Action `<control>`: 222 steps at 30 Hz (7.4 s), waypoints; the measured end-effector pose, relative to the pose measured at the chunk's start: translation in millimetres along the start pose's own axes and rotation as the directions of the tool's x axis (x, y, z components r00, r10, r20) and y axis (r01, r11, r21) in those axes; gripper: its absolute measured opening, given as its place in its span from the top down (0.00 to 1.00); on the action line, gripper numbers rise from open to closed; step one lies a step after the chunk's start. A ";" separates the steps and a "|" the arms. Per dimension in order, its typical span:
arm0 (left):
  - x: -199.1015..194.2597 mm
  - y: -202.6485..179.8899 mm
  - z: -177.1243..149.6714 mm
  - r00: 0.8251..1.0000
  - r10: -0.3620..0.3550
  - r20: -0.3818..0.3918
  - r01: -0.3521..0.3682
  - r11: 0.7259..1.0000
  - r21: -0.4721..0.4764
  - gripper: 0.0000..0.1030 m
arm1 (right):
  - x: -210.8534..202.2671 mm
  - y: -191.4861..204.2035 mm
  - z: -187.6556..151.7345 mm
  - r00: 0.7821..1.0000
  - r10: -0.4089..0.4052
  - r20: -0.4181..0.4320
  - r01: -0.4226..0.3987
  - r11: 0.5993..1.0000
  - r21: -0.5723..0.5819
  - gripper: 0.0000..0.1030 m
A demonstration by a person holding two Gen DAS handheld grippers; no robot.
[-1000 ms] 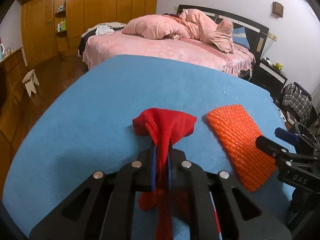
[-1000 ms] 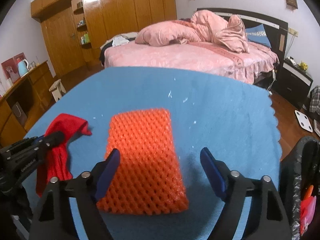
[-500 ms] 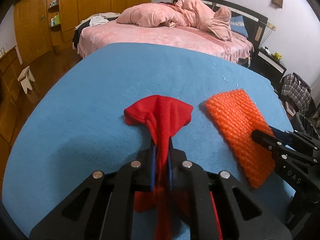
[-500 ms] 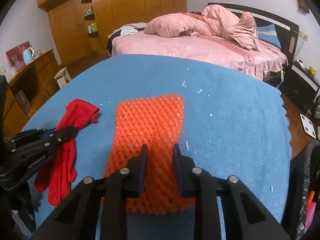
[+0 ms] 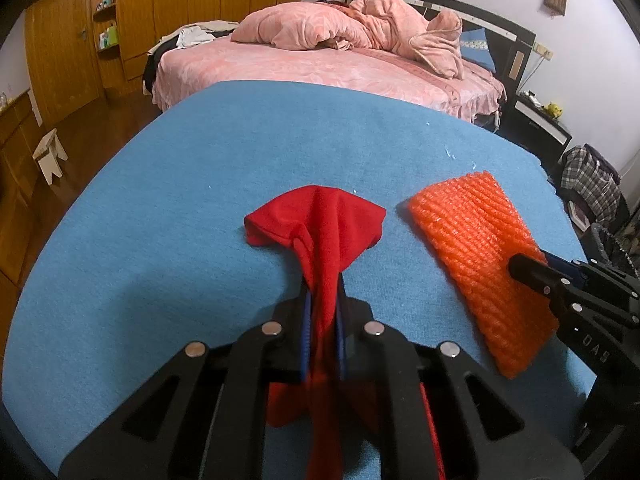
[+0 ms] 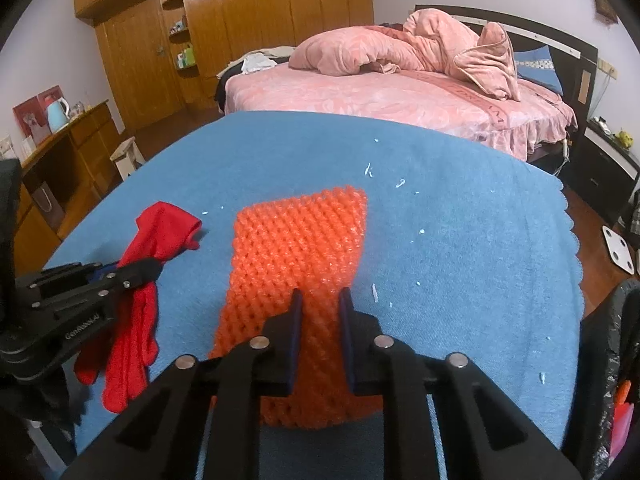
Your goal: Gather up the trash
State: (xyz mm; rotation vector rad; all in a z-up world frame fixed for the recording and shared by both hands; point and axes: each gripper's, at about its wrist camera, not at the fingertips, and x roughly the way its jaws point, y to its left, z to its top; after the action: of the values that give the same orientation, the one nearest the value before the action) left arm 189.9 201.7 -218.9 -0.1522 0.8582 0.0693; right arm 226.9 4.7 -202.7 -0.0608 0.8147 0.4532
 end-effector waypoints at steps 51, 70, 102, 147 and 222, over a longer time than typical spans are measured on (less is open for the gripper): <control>-140.7 -200.7 34.8 0.922 -0.270 0.277 0.213 0.952 0.220 0.92 | -214.8 -129.1 0.8 0.934 -0.199 0.297 0.144 0.970 0.198 0.85; -155.1 -302.5 19.1 0.865 -0.441 0.240 0.341 0.867 0.364 0.92 | -279.5 -214.8 -39.0 0.877 -0.365 0.312 0.259 0.906 0.334 0.85; -70.8 -420.1 -6.3 0.832 -0.555 -0.004 0.489 0.729 0.479 0.85 | -259.8 -325.4 -98.8 0.864 -0.482 0.145 0.379 0.812 0.444 0.83; -233.0 -250.3 -5.0 0.927 -0.294 0.233 0.213 0.923 0.319 0.05 | -359.6 -167.1 -56.1 0.909 -0.347 0.231 0.271 0.913 0.304 0.06; -293.4 -223.7 -9.8 0.905 -0.288 0.312 0.190 0.932 0.309 0.05 | -380.0 -120.5 -47.7 0.904 -0.321 0.281 0.257 0.935 0.243 0.06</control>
State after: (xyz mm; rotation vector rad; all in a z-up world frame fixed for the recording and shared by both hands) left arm 18.4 -20.5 20.8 0.0154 0.4756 -0.2496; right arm 17.3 -254.3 21.4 0.0768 0.5170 0.0896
